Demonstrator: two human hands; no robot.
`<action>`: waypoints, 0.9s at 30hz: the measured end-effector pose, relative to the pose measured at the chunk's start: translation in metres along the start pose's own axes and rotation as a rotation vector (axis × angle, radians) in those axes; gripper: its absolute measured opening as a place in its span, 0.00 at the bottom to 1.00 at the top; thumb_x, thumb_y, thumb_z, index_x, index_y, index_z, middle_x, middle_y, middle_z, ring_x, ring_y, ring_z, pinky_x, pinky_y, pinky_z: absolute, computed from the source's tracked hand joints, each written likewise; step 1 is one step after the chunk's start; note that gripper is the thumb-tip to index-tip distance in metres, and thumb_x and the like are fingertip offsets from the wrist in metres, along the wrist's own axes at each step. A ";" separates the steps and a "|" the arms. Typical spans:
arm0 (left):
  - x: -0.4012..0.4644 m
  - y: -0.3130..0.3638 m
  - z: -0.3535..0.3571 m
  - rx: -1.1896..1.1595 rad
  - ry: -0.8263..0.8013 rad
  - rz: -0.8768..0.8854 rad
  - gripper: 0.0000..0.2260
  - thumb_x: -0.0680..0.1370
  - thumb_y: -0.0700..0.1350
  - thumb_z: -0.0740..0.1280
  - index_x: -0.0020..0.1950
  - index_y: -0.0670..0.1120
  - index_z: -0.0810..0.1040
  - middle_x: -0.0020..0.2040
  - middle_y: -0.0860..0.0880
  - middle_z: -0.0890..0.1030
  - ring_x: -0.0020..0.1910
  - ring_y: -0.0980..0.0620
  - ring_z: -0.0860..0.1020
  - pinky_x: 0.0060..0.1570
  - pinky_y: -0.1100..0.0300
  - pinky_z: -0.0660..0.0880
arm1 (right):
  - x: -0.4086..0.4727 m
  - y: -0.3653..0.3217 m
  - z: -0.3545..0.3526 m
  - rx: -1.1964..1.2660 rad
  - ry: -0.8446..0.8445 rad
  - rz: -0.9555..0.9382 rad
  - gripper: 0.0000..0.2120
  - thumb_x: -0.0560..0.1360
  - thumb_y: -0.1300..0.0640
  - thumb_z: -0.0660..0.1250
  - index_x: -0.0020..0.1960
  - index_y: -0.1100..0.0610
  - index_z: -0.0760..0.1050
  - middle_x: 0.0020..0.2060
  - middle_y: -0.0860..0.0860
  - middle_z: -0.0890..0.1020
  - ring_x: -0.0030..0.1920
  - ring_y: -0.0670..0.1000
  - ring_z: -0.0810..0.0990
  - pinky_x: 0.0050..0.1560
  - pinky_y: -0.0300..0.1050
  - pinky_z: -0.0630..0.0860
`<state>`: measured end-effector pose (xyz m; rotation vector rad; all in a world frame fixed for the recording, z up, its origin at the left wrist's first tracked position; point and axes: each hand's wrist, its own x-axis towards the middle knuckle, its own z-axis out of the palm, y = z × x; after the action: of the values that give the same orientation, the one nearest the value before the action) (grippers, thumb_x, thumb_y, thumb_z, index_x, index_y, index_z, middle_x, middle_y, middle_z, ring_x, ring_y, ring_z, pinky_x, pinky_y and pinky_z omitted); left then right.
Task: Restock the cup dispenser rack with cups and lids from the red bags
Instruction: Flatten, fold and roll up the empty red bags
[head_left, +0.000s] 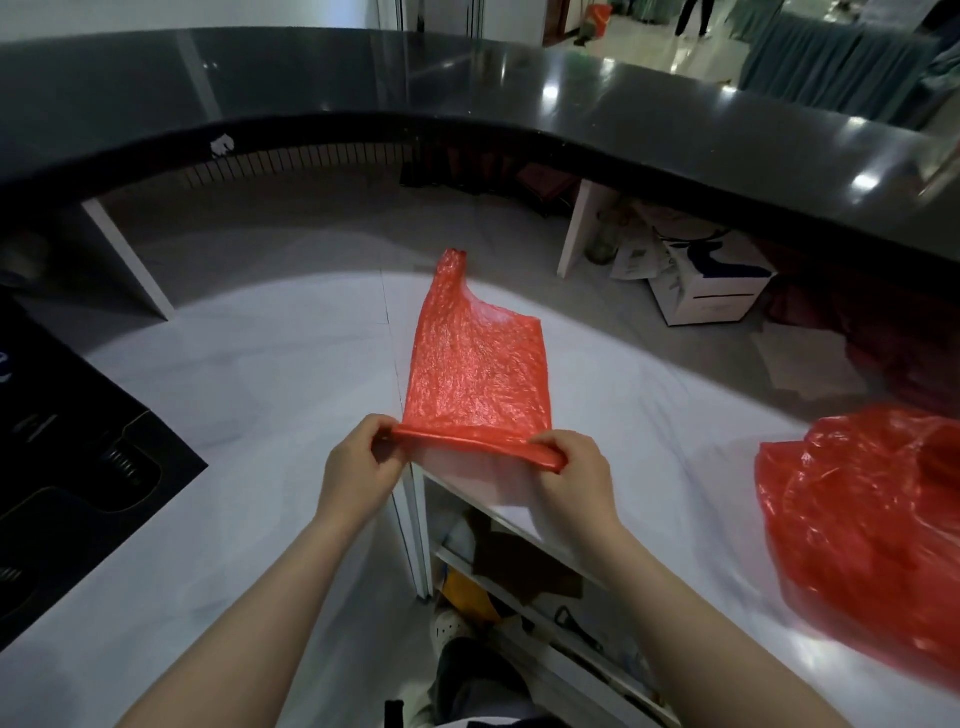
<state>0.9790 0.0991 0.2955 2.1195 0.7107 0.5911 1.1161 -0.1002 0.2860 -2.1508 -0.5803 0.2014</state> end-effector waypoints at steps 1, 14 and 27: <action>0.000 0.000 0.001 -0.008 0.008 -0.013 0.09 0.74 0.40 0.71 0.48 0.53 0.77 0.41 0.63 0.78 0.41 0.70 0.76 0.38 0.80 0.67 | 0.000 -0.001 -0.001 0.001 0.025 -0.011 0.03 0.73 0.45 0.68 0.44 0.42 0.80 0.47 0.37 0.77 0.50 0.38 0.74 0.47 0.33 0.73; 0.005 -0.011 0.008 0.034 0.087 -0.165 0.13 0.77 0.47 0.67 0.61 0.49 0.72 0.41 0.61 0.77 0.39 0.65 0.75 0.37 0.72 0.66 | 0.014 0.002 0.007 -0.055 0.100 0.058 0.09 0.77 0.53 0.61 0.53 0.53 0.78 0.46 0.47 0.79 0.51 0.51 0.76 0.51 0.48 0.75; 0.001 -0.001 0.014 0.368 0.015 0.230 0.26 0.75 0.42 0.69 0.72 0.49 0.67 0.75 0.42 0.59 0.72 0.40 0.63 0.66 0.43 0.63 | 0.011 -0.002 0.010 -0.123 0.115 0.005 0.18 0.79 0.57 0.61 0.67 0.47 0.67 0.43 0.45 0.77 0.49 0.47 0.72 0.46 0.42 0.71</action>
<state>0.9879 0.0929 0.2869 2.5645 0.6241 0.6373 1.1211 -0.0868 0.2826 -2.2653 -0.5327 0.0454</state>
